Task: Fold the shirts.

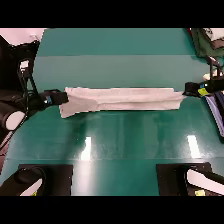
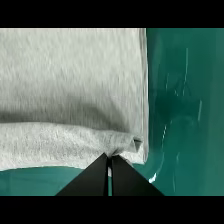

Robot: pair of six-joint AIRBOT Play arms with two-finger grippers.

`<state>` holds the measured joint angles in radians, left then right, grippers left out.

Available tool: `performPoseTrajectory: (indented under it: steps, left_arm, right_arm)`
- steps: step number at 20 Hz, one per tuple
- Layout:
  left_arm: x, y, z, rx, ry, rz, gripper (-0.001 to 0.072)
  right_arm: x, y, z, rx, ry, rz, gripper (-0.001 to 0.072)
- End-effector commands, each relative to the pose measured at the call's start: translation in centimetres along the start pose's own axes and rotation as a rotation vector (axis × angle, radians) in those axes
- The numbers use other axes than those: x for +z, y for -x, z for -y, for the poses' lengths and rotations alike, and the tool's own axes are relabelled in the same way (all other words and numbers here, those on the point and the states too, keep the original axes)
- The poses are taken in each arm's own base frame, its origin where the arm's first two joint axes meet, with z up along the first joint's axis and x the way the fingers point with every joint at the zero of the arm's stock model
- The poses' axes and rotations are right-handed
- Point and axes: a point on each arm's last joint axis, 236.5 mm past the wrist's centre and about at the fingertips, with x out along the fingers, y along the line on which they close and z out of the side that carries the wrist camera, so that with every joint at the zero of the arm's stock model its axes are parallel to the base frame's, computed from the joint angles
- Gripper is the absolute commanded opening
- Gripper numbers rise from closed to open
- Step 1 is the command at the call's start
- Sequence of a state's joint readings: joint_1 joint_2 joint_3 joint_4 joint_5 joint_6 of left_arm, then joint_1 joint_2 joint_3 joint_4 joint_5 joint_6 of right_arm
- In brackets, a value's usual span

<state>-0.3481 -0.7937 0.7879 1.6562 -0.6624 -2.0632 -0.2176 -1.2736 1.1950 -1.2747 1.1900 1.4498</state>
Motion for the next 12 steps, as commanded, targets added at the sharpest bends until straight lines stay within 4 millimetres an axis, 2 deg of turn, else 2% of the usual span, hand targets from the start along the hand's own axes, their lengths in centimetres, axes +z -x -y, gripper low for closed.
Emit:
performPoseTrajectory:
  steps: [1,4,7,10,11,12]
  left_arm:
    - [2.8,-2.9,-0.9,-0.004,0.019,0.102,0.0024]
    - [2.8,-5.6,-0.7,-0.016,0.015,0.11,0.0024]
    - [1.2,-8.3,-1.3,0.0,0.013,0.063,0.0024]
    - [-0.2,-9.9,-1.8,0.018,0.012,0.021,0.0026]
    - [-0.4,-10.1,-1.9,0.019,0.011,0.018,0.0098]
    - [-0.2,-10.0,-1.8,0.019,0.012,0.019,0.0346]
  right_arm:
    - [3.3,-2.3,-0.9,0.006,0.022,0.027,0.0009]
    - [4.9,-4.2,-1.8,0.013,0.046,0.032,0.001]
    - [6.0,-5.9,-2.5,0.018,0.062,0.039,0.0011]
    - [6.7,-7.0,-2.7,0.018,0.065,0.054,0.0014]
    - [6.8,-7.0,-2.6,0.017,0.065,0.058,0.0071]
    - [7.0,-6.9,-2.5,0.016,0.061,0.066,0.0318]
